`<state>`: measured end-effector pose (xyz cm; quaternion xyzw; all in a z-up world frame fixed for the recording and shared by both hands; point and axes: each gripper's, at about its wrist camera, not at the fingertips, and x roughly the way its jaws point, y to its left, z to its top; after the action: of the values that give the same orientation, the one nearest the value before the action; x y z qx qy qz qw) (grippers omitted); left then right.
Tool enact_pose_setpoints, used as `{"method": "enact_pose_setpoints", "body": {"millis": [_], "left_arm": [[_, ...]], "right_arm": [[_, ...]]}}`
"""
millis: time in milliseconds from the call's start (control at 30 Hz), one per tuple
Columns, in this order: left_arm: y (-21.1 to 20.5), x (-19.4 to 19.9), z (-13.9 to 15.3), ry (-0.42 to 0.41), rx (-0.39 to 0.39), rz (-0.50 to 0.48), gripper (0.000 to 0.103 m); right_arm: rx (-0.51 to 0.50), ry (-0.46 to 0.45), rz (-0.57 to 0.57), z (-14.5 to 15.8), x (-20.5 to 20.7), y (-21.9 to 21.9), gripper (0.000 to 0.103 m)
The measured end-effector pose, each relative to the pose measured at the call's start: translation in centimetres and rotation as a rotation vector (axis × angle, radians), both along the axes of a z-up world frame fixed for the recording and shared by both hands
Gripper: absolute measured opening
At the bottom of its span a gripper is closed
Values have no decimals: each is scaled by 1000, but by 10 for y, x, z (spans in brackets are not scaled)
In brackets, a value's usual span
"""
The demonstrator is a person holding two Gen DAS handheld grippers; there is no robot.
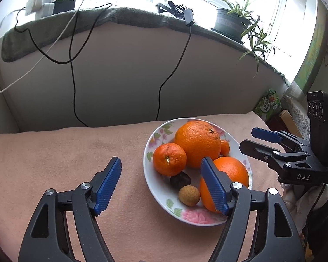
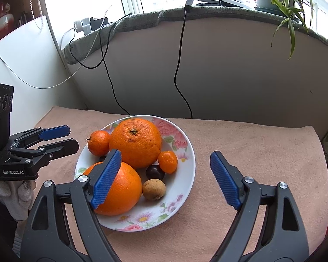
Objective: Organize fruits
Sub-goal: 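Move the left tool to a tangerine on the towel while the right tool approaches a dark cherry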
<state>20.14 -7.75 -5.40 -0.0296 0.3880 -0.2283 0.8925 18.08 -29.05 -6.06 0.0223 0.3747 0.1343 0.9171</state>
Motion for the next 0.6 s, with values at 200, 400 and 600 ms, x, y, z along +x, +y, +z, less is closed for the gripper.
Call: {"method": "enact_pose_setpoints", "body": {"millis": [200, 400, 600], "left_arm": [[0, 0, 4, -18, 22, 16, 77], [1, -3, 10, -39, 33, 26, 80], [6, -8, 16, -60, 33, 32, 81]], "right_arm": [[5, -14, -1, 5, 0, 2, 97], [4, -13, 6, 6, 0, 5, 97], [4, -17, 11, 8, -1, 10, 97]]}}
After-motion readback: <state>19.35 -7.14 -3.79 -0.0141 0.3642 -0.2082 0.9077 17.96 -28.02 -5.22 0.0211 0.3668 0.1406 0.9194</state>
